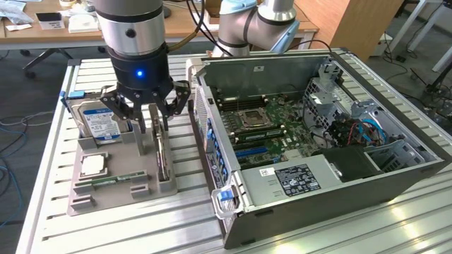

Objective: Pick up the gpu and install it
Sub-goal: 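Pick up the gpu and move the gpu toward the slot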

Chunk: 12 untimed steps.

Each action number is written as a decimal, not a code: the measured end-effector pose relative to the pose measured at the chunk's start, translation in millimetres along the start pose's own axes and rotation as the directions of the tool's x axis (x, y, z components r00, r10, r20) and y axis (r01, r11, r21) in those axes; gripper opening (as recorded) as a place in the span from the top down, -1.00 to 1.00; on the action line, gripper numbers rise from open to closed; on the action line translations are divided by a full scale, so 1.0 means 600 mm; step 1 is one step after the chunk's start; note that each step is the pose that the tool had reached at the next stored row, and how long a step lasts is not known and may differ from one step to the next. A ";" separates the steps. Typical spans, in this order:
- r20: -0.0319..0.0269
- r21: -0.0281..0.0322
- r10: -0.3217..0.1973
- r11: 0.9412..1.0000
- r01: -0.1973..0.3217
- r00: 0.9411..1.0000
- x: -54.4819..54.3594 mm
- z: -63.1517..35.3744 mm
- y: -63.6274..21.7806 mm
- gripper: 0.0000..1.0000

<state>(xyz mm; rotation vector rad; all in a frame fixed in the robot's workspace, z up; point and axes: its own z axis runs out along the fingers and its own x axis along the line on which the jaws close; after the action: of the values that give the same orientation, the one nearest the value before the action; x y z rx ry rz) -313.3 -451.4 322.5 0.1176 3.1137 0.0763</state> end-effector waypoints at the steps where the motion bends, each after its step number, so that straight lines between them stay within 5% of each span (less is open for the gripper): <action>1: 0.000 0.000 0.000 1.000 0.000 1.000 0.000 0.000 0.000 0.05; 12: 0.000 -0.001 0.000 1.000 0.000 1.000 0.000 0.018 -0.001 0.05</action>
<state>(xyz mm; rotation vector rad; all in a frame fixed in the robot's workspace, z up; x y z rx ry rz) -313.3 -451.4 311.8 0.1177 3.1136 0.0771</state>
